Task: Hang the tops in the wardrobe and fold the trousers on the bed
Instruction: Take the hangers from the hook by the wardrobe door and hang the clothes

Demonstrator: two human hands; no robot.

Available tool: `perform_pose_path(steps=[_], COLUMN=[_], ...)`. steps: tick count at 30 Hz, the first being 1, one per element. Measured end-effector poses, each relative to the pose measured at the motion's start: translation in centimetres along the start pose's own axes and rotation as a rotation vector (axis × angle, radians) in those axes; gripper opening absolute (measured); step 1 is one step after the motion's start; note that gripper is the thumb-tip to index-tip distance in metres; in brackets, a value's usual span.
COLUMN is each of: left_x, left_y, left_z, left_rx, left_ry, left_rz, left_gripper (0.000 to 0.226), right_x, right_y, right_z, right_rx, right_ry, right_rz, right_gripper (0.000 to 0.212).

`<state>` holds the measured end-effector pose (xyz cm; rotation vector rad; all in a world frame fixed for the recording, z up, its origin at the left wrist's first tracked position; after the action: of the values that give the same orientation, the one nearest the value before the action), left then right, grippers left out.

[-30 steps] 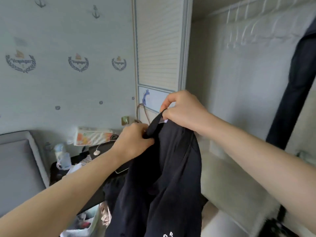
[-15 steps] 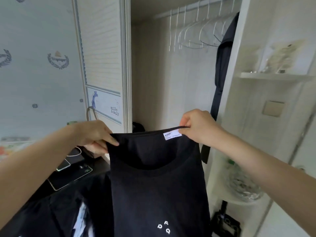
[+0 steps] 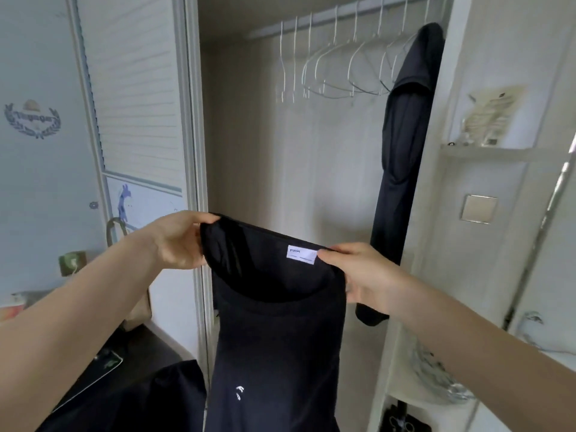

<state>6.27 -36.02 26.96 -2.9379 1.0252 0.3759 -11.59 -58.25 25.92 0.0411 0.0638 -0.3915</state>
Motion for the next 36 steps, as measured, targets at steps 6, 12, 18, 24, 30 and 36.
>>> perform_pose_path(steps=[6,12,18,24,30,36], left_x=[5.0,9.8,12.9,16.1,19.2,22.0], left_y=[-3.1,-3.2,-0.8,1.6,2.9,2.9], left_z=[-5.4,-7.9,-10.8,-14.8,-18.4,-22.3], left_rx=[0.025,0.274,0.492,0.35,0.429,0.4], left_ry=[0.073,0.268,0.49,0.518,0.594,0.726], left_rz=[0.139,0.08,0.041,0.103,0.076,-0.054], left_gripper=[0.013,0.025,0.033,0.028,0.006,0.018], right_x=[4.7,8.2,9.4,10.4,10.9,15.0], right_y=[0.5,1.5,2.7,1.9,1.7,-2.2], right_z=[3.4,4.3,6.2,17.7,31.5,40.2], right_rx=[-0.184,-0.468,-0.704,-0.699,-0.907,-1.206], right_ry=[-0.202,-0.139,-0.037,-0.471,-0.996,-0.858], right_rz=[-0.235,-0.31,-0.383,-0.714,-1.06,-1.312], right_gripper=[0.016,0.012,0.015,0.017,0.022,0.033])
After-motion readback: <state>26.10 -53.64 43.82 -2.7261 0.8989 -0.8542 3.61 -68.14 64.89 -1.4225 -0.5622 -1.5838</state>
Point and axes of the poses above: each hand's wrist, its own x-axis towards the middle knuckle, its own y-axis out of the palm, z = x × y, the point moved 6 cm from there along x, towards the middle knuckle, and after that the axes turned 11 degrees about x, right-handed, at the moved point
